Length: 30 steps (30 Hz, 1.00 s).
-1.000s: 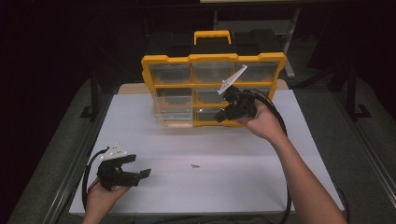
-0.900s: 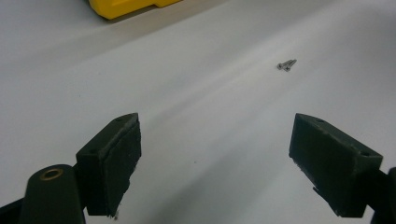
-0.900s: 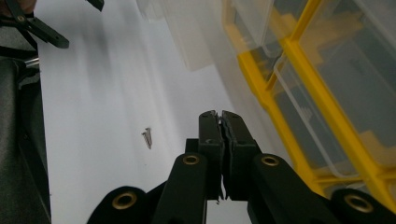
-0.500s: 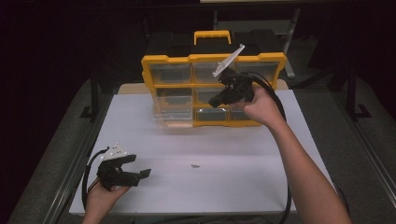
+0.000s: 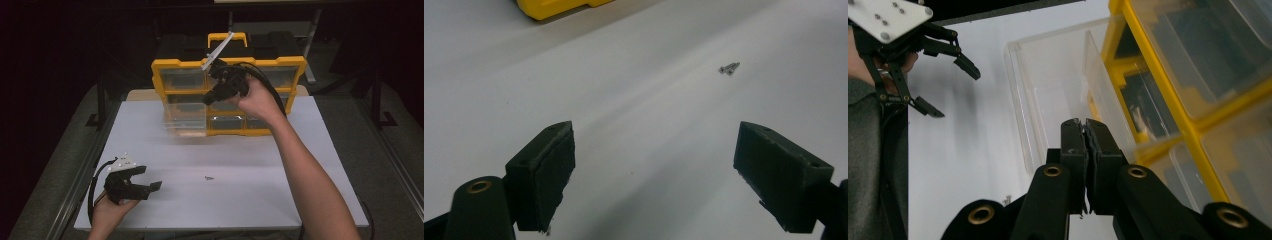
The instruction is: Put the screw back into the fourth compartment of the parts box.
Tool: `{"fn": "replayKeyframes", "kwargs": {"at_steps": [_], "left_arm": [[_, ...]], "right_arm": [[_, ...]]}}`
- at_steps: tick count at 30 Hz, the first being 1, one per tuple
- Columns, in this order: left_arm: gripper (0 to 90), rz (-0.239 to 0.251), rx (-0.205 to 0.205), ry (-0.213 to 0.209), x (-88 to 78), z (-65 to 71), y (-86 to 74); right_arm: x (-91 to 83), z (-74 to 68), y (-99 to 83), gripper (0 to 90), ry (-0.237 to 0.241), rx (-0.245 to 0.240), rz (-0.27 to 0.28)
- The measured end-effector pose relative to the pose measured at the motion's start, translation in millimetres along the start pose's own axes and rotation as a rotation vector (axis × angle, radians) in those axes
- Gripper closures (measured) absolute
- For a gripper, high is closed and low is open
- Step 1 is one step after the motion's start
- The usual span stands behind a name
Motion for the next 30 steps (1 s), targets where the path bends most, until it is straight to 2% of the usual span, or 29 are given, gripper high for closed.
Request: {"fn": "replayKeyframes", "kwargs": {"at_steps": [4,5,7,9,12,19,24,27,30], "left_arm": [[16.5,0.001,-0.001,0.000,-1.0,-0.2,0.0],[16.5,-0.004,0.005,0.001,-1.5,-0.7,-0.3],[16.5,-0.004,0.005,0.001,-1.7,-0.9,-0.6],[16.5,0.002,-0.007,0.001,-1.5,-0.4,-0.6],[16.5,0.010,-0.014,-0.001,-1.3,0.0,-0.2],[16.5,0.003,-0.001,0.001,-0.4,-0.5,0.7],[16.5,0.008,-0.010,0.001,-0.6,-1.2,0.4],[16.5,0.007,-0.009,0.001,-0.6,-1.4,0.4],[16.5,0.007,-0.009,-0.001,-0.2,-1.3,0.6]], "right_arm": [[14.0,-2.5,9.9,86.2,0.015,-0.007,-0.005],[22.6,-3.5,12.8,86.1,0.022,-0.009,-0.013],[25.4,-3.8,13.5,86.1,0.027,-0.007,-0.014],[37.1,-4.0,14.8,86.1,0.037,-0.007,-0.028],[44.3,-4.3,14.9,86.1,0.040,-0.003,-0.037],[67.7,-1.0,6.3,86.2,0.057,0.019,-0.061],[74.0,-0.3,2.8,86.1,0.067,0.030,-0.070],[75.6,1.1,1.9,80.5,0.065,0.035,-0.064],[73.0,1.0,1.9,79.9,0.062,0.038,-0.060]]}}
Point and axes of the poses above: each handheld gripper's, and its own axes: x roughly forward along the jaws, y roughly out of its top, z roughly to its right, the point moved 5 cm from there along x, roughly forward along the jaws, and after that the axes turned 3 degrees about z, right-handed, at the moved point
